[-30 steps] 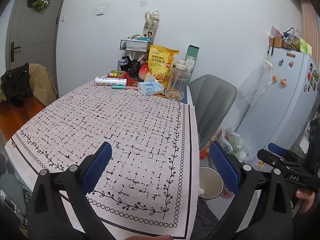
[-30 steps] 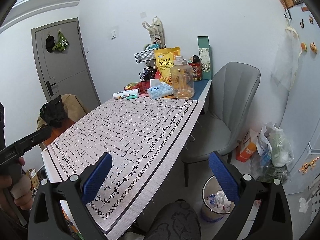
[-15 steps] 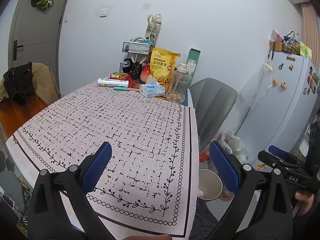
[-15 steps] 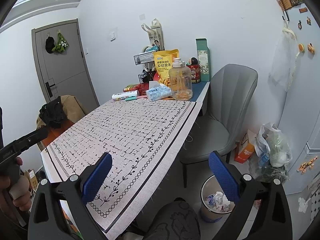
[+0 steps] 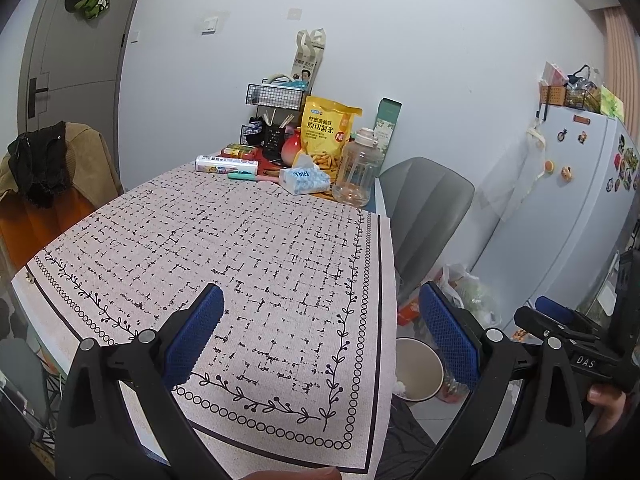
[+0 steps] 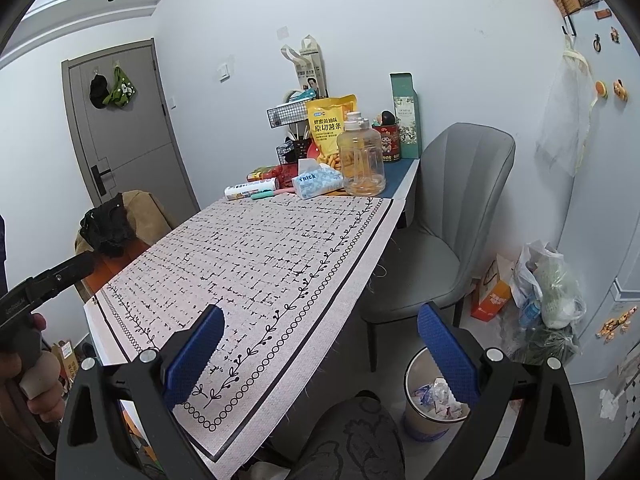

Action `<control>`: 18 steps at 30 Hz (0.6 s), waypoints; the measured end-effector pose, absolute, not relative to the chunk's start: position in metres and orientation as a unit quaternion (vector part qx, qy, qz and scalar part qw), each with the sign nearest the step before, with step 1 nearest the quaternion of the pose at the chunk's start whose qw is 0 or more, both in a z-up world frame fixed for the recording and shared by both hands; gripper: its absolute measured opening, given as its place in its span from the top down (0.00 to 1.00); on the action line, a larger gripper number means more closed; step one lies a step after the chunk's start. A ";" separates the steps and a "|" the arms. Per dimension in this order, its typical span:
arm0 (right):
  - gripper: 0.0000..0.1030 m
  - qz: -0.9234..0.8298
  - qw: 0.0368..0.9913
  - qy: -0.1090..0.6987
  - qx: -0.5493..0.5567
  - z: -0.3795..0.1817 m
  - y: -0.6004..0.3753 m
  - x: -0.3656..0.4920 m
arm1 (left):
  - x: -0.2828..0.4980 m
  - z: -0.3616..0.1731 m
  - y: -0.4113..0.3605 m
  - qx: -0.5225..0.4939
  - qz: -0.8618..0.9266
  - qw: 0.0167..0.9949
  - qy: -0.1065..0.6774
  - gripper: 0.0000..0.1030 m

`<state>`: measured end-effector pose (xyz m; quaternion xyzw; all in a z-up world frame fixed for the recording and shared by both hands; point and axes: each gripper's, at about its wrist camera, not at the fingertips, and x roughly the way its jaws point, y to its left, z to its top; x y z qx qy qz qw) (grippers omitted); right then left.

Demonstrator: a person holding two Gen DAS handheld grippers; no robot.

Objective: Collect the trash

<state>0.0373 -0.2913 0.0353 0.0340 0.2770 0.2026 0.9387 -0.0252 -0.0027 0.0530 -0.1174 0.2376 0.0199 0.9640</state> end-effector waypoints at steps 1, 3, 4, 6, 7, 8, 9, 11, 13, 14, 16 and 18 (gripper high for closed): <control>0.08 0.202 0.939 0.277 0.034 0.035 -0.292 0.037 | -0.025 0.053 -0.003 -0.117 0.020 0.964 0.238 0.06; 0.08 0.202 0.939 0.278 0.035 0.035 -0.292 0.038 | -0.025 0.053 -0.003 -0.117 0.020 0.964 0.238 0.06; 0.08 0.202 0.938 0.278 0.036 0.034 -0.292 0.038 | -0.026 0.053 -0.002 -0.117 0.020 0.964 0.238 0.06; 0.08 0.203 0.938 0.279 0.036 0.034 -0.292 0.037 | -0.026 0.053 -0.002 -0.118 0.020 0.964 0.239 0.06; 0.08 0.203 0.938 0.278 0.035 0.034 -0.292 0.037 | -0.026 0.052 -0.003 -0.118 0.020 0.964 0.239 0.06; 0.08 0.203 0.938 0.279 0.035 0.034 -0.292 0.037 | -0.026 0.052 -0.003 -0.119 0.020 0.964 0.239 0.06; 0.08 0.203 0.938 0.279 0.035 0.034 -0.292 0.037 | -0.026 0.052 -0.003 -0.119 0.021 0.963 0.239 0.06; 0.08 0.203 0.938 0.279 0.035 0.033 -0.292 0.037 | -0.026 0.051 -0.003 -0.120 0.021 0.963 0.239 0.06; 0.08 0.203 0.938 0.278 0.036 0.033 -0.293 0.037 | -0.026 0.051 -0.004 -0.119 0.021 0.963 0.239 0.06; 0.08 0.202 0.938 0.278 0.036 0.032 -0.293 0.037 | -0.027 0.051 -0.004 -0.119 0.021 0.963 0.239 0.06; 0.08 0.202 0.938 0.280 0.037 0.030 -0.293 0.038 | -0.027 0.051 -0.003 -0.121 0.021 0.963 0.239 0.06; 0.08 0.201 0.938 0.281 0.036 0.029 -0.292 0.038 | -0.027 0.050 -0.004 -0.122 0.022 0.963 0.240 0.06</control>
